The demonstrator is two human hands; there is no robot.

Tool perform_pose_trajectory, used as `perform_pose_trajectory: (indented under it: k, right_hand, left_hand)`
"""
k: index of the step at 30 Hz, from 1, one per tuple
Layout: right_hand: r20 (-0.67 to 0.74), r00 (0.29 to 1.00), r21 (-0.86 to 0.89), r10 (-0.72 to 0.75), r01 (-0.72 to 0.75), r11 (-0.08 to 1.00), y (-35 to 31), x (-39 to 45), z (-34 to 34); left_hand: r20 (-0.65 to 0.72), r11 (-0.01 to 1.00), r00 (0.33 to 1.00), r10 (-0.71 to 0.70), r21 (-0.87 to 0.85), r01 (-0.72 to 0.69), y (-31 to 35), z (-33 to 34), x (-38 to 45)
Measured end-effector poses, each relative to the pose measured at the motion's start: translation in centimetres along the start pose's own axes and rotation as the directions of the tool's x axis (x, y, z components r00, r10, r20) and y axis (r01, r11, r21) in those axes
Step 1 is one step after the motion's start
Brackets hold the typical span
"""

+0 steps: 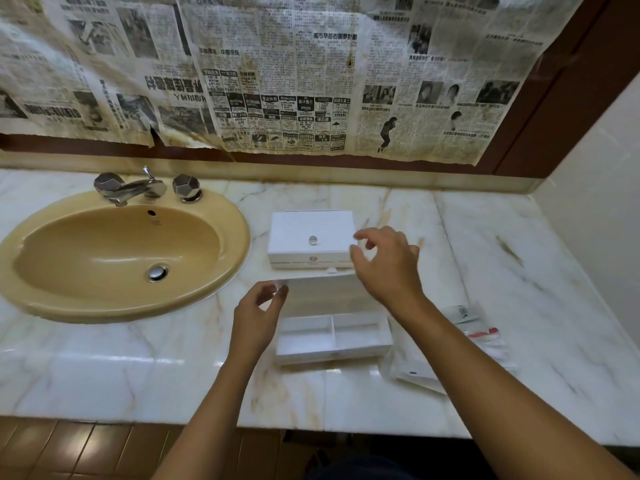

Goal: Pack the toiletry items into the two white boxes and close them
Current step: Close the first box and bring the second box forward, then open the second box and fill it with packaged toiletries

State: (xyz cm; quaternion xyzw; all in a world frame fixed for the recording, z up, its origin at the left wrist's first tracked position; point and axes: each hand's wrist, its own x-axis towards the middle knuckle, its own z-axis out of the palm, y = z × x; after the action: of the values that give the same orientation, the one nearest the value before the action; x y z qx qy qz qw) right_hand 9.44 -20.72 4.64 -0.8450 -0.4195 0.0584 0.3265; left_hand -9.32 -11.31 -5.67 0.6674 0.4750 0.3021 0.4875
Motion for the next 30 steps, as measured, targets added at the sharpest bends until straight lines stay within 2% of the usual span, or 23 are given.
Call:
perform_pose_trajectory:
  k: [3, 7, 9, 12, 16, 19, 24, 30]
  right_hand:
    - [-0.095, 0.993, 0.011, 0.065, -0.064, 0.998, 1.7, 0.3, -0.7]
    - [-0.116, 0.98, 0.039, 0.162, -0.158, 0.987, 4.0, 0.0, -1.4]
    - [-0.08, 0.978, 0.018, 0.194, -0.193, 0.981, 5.2, -0.3, -1.4]
    - [0.057, 0.963, -0.085, 0.262, -0.257, 0.963, 7.3, -0.9, -1.0]
    - [0.215, 0.904, -0.227, 0.369, -0.321, 0.919, 9.7, -1.5, 0.1]
    - [0.29, 0.868, -0.312, 0.404, -0.313, 0.897, 10.8, -1.8, 0.9]
    - [0.348, 0.839, -0.417, 0.419, -0.261, 0.87, 11.8, -1.8, 1.9]
    - [0.337, 0.849, -0.455, 0.406, -0.231, 0.86, 12.2, -1.9, 2.8]
  left_hand:
    - [-0.027, 1.0, 1.0, -0.013, -0.018, 0.013, 0.1, 0.5, 0.2]
    - [-0.068, 0.998, 0.997, -0.036, -0.047, 0.033, 0.6, 1.0, 0.5]
    - [-0.083, 0.998, 0.995, -0.047, -0.05, 0.043, 0.9, 1.2, 0.6]
    - [-0.112, 0.998, 0.992, -0.051, -0.039, 0.047, 1.1, 1.6, 0.8]
    - [-0.14, 0.998, 0.989, -0.05, -0.04, 0.045, 1.0, 1.8, 0.9]
    - [-0.129, 0.998, 0.991, -0.027, -0.063, 0.019, 0.4, 1.6, 0.9]
    - [-0.044, 0.987, 0.999, -0.017, -0.161, 0.01, -1.9, 1.4, -0.3]
    - [0.003, 0.981, 1.0, -0.009, -0.194, 0.009, -2.8, 1.3, -1.0]
